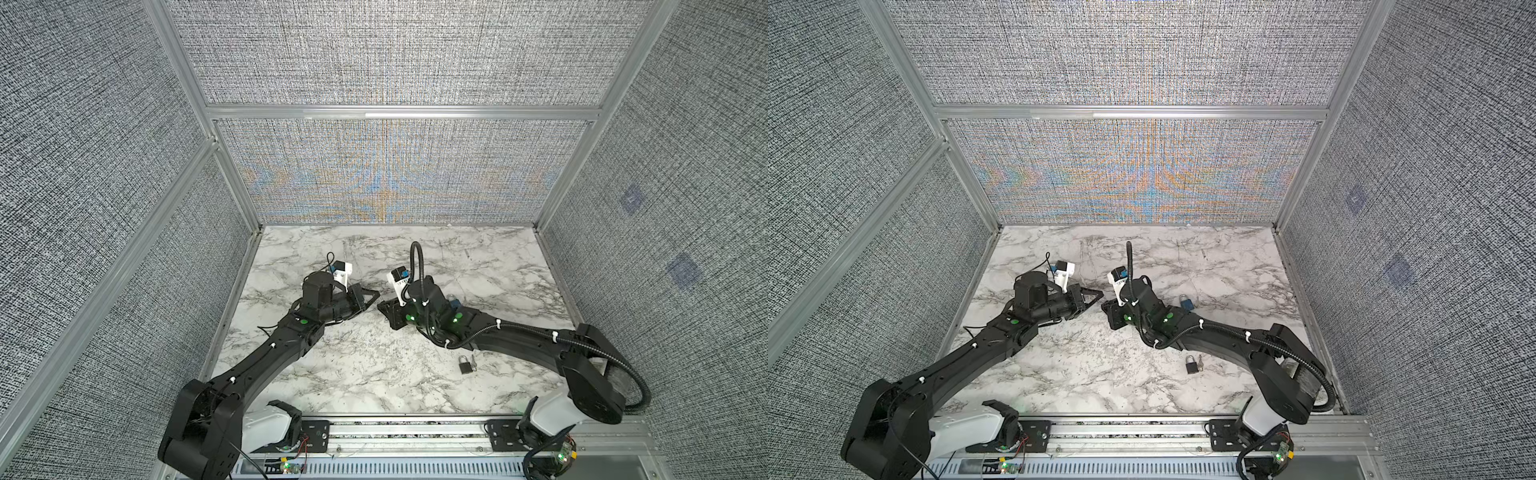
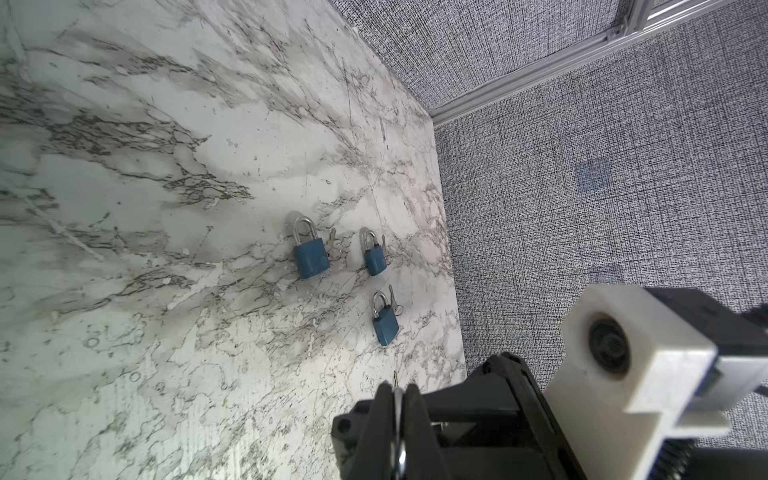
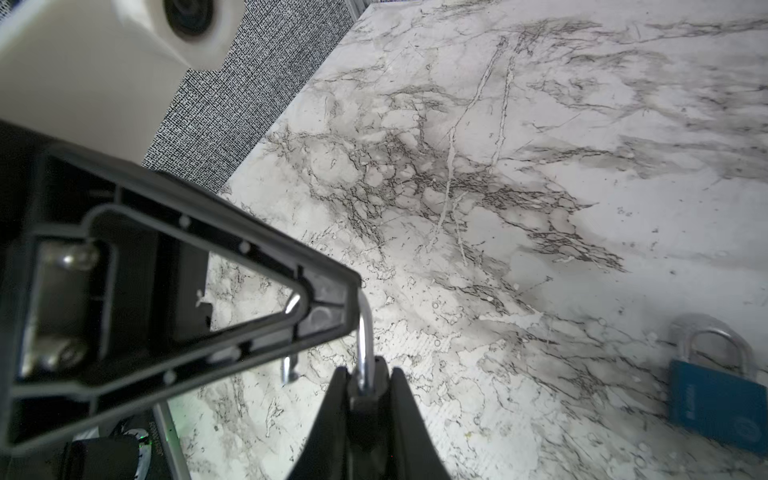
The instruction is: Lock with the key
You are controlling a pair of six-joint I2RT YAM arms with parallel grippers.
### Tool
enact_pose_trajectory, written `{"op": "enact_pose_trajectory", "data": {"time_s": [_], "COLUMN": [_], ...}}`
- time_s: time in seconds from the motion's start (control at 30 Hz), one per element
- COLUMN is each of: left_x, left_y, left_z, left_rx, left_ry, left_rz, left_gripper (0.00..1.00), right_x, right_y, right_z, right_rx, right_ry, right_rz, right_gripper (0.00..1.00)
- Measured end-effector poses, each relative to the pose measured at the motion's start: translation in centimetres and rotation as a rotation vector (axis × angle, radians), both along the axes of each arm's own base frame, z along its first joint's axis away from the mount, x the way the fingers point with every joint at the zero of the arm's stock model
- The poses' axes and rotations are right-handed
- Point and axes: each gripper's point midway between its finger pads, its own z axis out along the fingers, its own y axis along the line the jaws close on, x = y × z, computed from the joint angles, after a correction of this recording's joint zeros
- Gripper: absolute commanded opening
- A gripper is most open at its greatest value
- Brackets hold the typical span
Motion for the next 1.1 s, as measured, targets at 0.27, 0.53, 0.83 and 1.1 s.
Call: {"op": "enact_pose_trajectory", "data": {"time_s": [0.27,0.53,0.83,1.1], "left_x": [-0.1,-0.1,-0.8,-2.3], "left_y": [0.0,0.0,-0.2,-0.3], "left_z": [0.3,0.5,1.1,3.2], "left_rx": [-0.003,0.055,0.097,0.090], "left_ry": [-0.011,-0.038,-0.107,-0.209], "left_rz": [-0.005,-0.043,-0.114,-0.182], "left_gripper": [0.07,0.43,0.44,0.42], "right_x": [-0.2,-1.1,-3.8,-5.2], "right_y": [-0.3,-1.2,-2.2,-2.7], "right_z": [0.5,1.4,2.5,4.5], "right_rx": [0.057,0.186,0.242,0.304], "right_ry": [0.037,0.165,0.256,0.291], "right_rz": [0.035,0.137,0.239,0.331], "right_gripper": [0.00,0.00,0.00,0.00]}}
